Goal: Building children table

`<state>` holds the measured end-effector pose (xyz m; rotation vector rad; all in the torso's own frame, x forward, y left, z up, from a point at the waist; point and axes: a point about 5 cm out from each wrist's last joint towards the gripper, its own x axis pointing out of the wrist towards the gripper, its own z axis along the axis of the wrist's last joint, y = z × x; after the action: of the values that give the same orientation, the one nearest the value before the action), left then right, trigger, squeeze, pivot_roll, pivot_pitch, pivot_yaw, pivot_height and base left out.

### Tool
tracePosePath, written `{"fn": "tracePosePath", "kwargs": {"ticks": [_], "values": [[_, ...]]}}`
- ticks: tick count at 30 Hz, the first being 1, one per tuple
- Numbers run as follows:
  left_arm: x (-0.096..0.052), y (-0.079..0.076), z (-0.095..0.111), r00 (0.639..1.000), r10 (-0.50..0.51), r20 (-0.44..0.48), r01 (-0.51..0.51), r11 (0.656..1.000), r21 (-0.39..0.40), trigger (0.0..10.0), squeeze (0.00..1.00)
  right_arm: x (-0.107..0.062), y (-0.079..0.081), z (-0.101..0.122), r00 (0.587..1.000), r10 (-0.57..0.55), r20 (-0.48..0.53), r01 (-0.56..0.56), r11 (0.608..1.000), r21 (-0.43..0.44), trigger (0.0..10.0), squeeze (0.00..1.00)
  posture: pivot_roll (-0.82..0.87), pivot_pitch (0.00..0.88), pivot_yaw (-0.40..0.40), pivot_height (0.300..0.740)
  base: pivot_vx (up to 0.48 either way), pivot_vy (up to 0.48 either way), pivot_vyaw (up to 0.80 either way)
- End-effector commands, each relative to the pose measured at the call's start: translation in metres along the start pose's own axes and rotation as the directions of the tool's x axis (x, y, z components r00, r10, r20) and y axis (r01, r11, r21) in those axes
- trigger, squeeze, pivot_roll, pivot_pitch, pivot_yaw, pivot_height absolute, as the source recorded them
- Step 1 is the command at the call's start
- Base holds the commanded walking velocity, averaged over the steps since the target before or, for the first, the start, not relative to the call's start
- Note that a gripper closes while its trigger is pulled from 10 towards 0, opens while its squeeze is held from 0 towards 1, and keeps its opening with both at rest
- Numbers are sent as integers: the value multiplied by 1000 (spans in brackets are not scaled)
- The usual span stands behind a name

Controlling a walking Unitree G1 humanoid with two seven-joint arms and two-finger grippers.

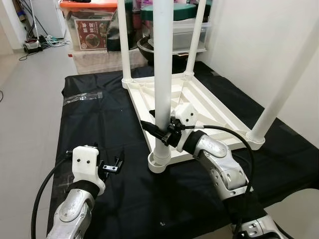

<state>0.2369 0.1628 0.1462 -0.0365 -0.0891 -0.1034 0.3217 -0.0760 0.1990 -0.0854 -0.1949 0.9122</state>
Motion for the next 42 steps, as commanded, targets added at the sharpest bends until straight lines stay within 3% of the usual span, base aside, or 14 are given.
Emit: {"fn": "tracePosePath", "kwargs": {"ticks": [1, 9, 13, 27, 34, 36, 42], "values": [[0, 3, -4, 1000, -2, -28, 2, 1000, 19, 10000, 0, -3, 1, -13, 999, 6, -47, -5, 1000, 17, 10000, 0, 33, 0, -42, 740, 0, 0, 0], [0, 4, -4, 1000, 2, -28, -2, 1000, 20, 10000, 0, -2, -2, -16, 996, 42, -82, -45, 998, -31, 10000, 0, 38, 0, -47, 740, 0, 0, 0], [0, 2, -5, 1000, 2, -28, -2, 1000, 19, 10000, 0, 2, 3, -19, 988, 115, -107, -122, 990, -63, 10000, 0, 46, 0, -55, 740, 0, 0, 0], [-3, 4, -6, 999, 12, -33, -12, 1000, 19, 10000, 0, -2, 23, -26, 969, 217, -117, -222, 975, -32, 10000, 0, 53, 0, -64, 740, 0, 0, 0], [-2, 4, -7, 999, 10, -36, -10, 1000, 16, 10000, 0, -5, 25, -34, 972, 198, -125, -194, 980, 44, 10000, 0, 53, 0, -64, 740, 0, 0, 0], [-1, 5, -8, 999, 14, -39, -13, 1000, 13, 10000, 0, -6, 16, -44, 981, 128, -145, -105, 982, 159, 10000, 0, 46, 0, -59, 740, 0, 0, 0], [-2, 5, -10, 999, 22, -48, -22, 1000, 3, 10000, 0, -12, 11, -55, 982, 106, -159, -67, 970, 234, 10000, 0, 41, 0, -58, 740, 0, 0, 0]]}}
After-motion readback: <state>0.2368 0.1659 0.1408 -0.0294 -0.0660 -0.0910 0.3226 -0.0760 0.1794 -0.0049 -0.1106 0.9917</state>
